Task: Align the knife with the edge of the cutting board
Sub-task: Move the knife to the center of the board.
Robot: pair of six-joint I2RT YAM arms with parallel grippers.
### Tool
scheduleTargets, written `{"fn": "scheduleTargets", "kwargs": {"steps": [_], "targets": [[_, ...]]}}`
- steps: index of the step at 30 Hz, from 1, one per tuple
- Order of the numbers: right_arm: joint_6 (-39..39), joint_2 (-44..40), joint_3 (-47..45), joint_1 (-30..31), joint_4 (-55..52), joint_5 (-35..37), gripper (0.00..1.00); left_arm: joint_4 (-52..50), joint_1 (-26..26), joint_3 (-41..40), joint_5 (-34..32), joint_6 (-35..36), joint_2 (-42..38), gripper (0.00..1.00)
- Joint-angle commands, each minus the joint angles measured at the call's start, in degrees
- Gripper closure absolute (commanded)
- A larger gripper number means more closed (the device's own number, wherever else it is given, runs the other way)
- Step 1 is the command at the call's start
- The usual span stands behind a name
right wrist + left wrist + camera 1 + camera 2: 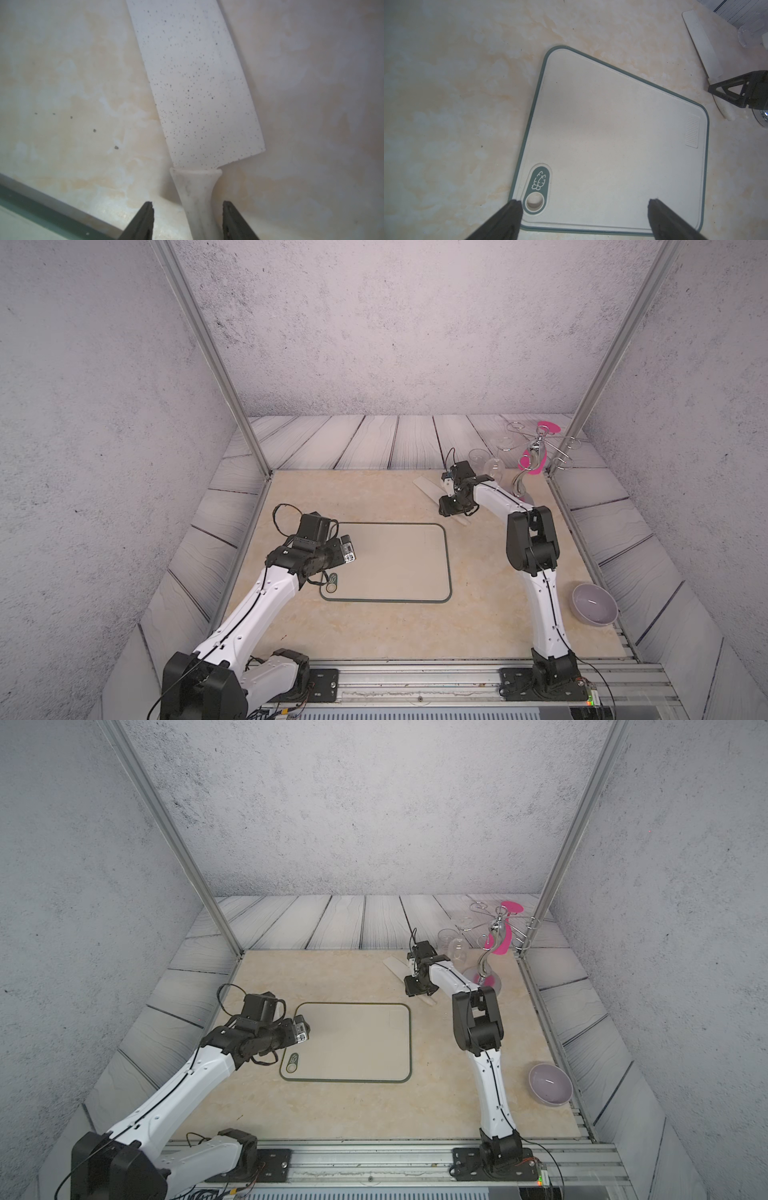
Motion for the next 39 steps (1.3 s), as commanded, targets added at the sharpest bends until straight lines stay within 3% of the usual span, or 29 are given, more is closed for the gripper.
{"fn": "scheduleTargets", "kwargs": {"steps": [1,5,11,15,29,37,39], "targets": [[-0.24,-2.58,-4.19,0.07,-0.34,2.83,0.5,-0.69,-0.39,-0.82,-0.12,-0.42,-1.3,0.0],[0.43,-6.7,-9.96,0.13,2.58,4.44,0.59,-0.45,-0.38,-0.92,0.48,-0.48,-1.59,0.0],[1.8,-11.31,-17.77,0.6,4.88,4.62,0.63,0.08,-0.38,-1.44,1.75,-0.52,-2.4,0.0],[2.66,-12.9,-21.35,0.92,4.24,3.35,0.77,0.47,-0.39,-1.9,2.6,-0.67,-2.82,0.0],[11.54,-30.13,-48.92,5.18,9.94,6.1,0.72,2.05,-0.44,-1.91,5.16,0.01,-0.46,0.0],[22.61,-39.4,-62.78,10.63,7.97,9.13,0.72,3.36,-0.39,-2.32,6.39,-0.24,0.94,0.0],[24.3,-41.33,-62.78,12.31,6.2,10.08,0.7,3.33,-0.39,-2.42,6.55,-0.32,1.03,0.0]]}}
